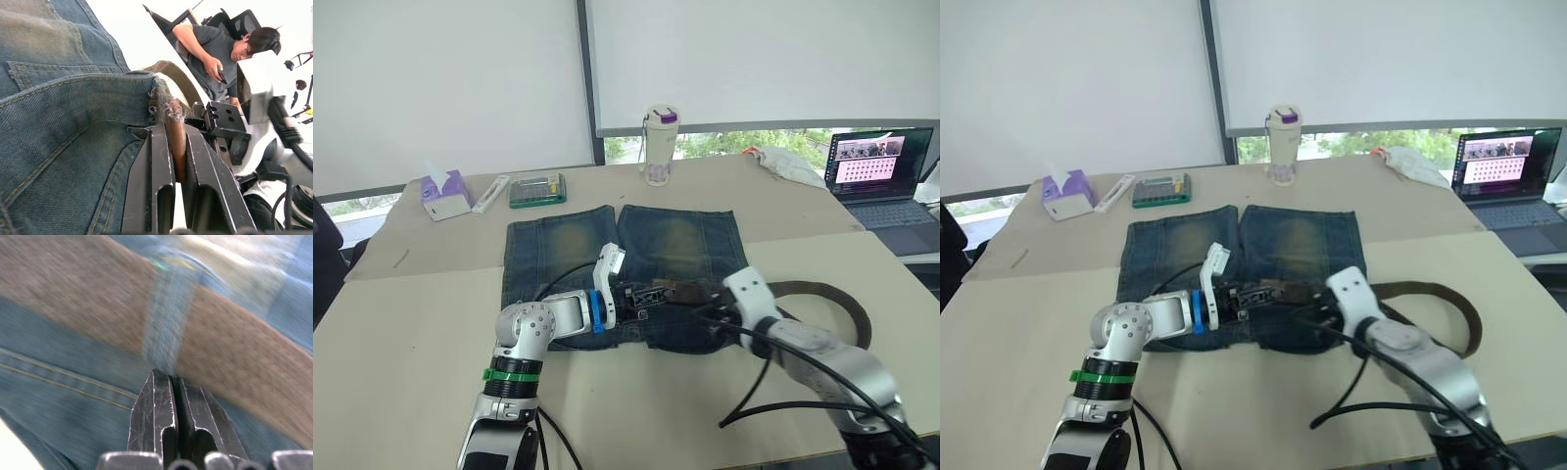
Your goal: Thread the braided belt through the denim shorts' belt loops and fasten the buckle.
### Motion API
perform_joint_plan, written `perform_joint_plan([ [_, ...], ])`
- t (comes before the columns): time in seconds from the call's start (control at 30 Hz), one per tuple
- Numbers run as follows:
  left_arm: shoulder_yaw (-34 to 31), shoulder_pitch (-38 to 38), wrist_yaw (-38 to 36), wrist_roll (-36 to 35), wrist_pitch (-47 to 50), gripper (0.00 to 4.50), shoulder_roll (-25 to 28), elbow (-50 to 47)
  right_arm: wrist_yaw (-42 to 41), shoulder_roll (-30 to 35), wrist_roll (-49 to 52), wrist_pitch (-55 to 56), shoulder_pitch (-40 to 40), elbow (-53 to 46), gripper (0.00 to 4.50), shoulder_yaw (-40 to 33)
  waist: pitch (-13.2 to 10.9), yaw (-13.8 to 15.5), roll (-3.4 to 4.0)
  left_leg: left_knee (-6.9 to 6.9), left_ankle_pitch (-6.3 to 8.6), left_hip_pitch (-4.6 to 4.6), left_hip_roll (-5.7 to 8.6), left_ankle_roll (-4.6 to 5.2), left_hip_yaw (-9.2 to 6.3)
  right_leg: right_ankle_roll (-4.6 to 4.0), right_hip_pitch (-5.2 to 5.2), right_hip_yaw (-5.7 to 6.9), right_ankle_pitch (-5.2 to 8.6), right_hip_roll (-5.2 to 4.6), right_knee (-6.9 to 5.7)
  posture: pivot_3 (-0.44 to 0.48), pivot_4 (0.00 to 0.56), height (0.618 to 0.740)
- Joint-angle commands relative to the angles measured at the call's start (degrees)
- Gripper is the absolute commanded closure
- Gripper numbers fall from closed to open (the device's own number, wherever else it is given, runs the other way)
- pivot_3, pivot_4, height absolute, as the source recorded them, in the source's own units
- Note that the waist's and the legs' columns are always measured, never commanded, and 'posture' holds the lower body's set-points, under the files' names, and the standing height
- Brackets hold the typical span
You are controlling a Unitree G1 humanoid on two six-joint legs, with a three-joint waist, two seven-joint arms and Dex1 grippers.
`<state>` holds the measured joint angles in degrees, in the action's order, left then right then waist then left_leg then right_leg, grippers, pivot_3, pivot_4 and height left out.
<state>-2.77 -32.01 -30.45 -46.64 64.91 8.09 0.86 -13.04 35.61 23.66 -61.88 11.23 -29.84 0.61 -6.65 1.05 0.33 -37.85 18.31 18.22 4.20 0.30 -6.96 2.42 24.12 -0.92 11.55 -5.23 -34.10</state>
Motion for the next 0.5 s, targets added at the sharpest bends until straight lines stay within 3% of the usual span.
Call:
perform_joint_plan([
  [0.03,-3.0,-0.6,-1.4,-2.0,1.2,4.50,3.1,-1.6,-3.3,8.2,-2.9,1.8,-5.1,0.8,4.48,-10.9,0.0,0.2,0.00,-0.01,-0.01,0.04,0.03,0.03,0.00,0.00,0.00,0.01,0.00,-0.03,0.01,0.000,0.150,0.740],
  [0.2,-6.1,1.6,-2.5,-5.6,5.0,4.50,7.9,-2.7,-8.1,15.5,-4.0,6.6,-10.3,4.6,4.48,-17.8,-0.1,-0.1,-0.23,0.01,0.00,-0.03,-0.02,0.07,0.08,0.01,-0.06,0.00,0.01,0.02,-0.01,0.000,0.150,0.740],
  [0.37,-7.8,2.1,-1.5,-9.4,8.5,4.50,7.4,-2.5,-18.7,17.3,2.7,6.6,-14.8,2.8,4.48,-22.8,-0.2,-0.2,-0.30,0.01,-0.01,-0.02,-0.06,0.06,0.08,0.02,-0.06,0.00,0.01,0.03,-0.01,0.000,0.150,0.740],
  [0.4,-7.8,2.0,-1.4,-9.8,8.7,4.50,6.9,-2.7,-21.3,16.9,6.2,4.9,-15.9,0.8,3.76,-25.8,-0.2,0.1,-0.31,0.01,-0.01,-0.02,-0.04,0.07,0.08,0.03,-0.06,0.00,0.02,0.00,-0.01,0.000,0.150,0.740],
  [0.5,-9.7,0.8,0.5,-12.2,9.7,4.50,3.8,-2.1,-26.8,13.7,25.4,-3.3,-18.0,-6.4,2.79,-38.9,-0.3,0.3,-0.35,-0.02,0.01,0.02,-0.04,0.10,0.07,0.02,-0.09,0.01,0.01,-0.02,0.01,0.000,0.150,0.740],
])
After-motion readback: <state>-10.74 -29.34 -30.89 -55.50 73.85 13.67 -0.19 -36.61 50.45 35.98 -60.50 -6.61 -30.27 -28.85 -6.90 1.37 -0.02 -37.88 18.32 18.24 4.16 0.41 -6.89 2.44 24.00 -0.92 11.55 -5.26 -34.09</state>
